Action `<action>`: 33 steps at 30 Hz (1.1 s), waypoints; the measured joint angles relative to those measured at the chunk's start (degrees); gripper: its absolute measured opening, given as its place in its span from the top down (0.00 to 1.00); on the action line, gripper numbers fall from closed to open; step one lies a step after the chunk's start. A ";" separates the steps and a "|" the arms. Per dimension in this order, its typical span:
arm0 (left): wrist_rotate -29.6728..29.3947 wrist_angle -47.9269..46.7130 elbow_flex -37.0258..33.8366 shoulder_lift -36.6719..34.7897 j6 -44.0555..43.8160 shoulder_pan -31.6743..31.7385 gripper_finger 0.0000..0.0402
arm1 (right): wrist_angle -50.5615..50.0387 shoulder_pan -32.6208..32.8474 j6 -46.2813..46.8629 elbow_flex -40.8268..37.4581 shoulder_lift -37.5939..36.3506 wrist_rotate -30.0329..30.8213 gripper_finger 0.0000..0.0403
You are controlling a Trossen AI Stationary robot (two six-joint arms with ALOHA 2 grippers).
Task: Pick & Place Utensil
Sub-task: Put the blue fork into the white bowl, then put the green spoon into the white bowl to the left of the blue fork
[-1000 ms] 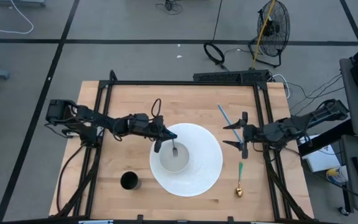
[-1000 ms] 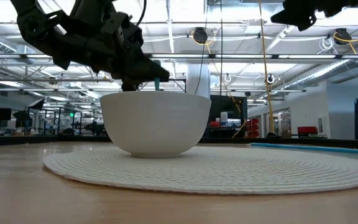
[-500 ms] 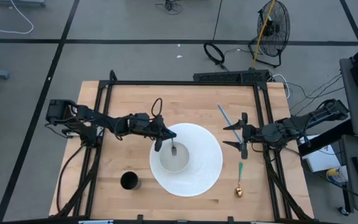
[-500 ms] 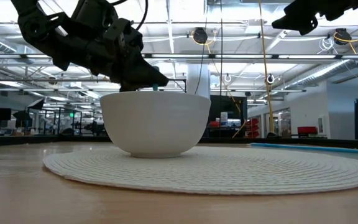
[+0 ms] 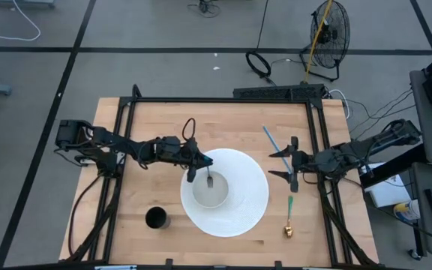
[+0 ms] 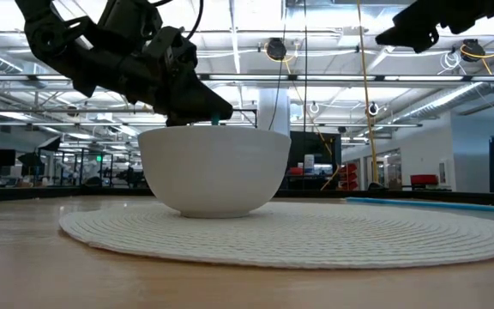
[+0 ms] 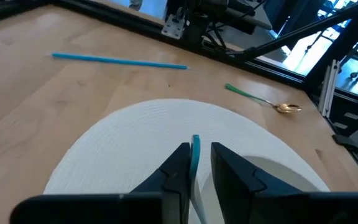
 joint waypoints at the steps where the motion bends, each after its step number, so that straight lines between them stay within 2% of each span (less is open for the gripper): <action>1: -0.01 0.27 0.00 0.00 0.66 -0.03 0.83 | 0.04 0.00 0.37 -0.44 0.01 0.00 0.38; 17: -4.10 1.19 0.00 0.00 10.20 -0.02 0.68 | 0.39 -0.02 3.54 -3.19 -0.01 0.00 0.38; 26: -4.13 2.38 0.00 0.00 13.25 0.05 0.66 | 0.41 -0.01 5.84 -3.19 -0.01 -0.02 0.38; 30: -4.07 3.40 0.00 -0.50 14.05 0.05 0.66 | -0.56 0.02 11.43 -3.19 0.07 -0.02 0.38; 33: -4.04 2.90 0.00 -2.07 16.10 0.05 0.66 | -4.14 0.84 19.99 -3.19 1.32 0.10 0.38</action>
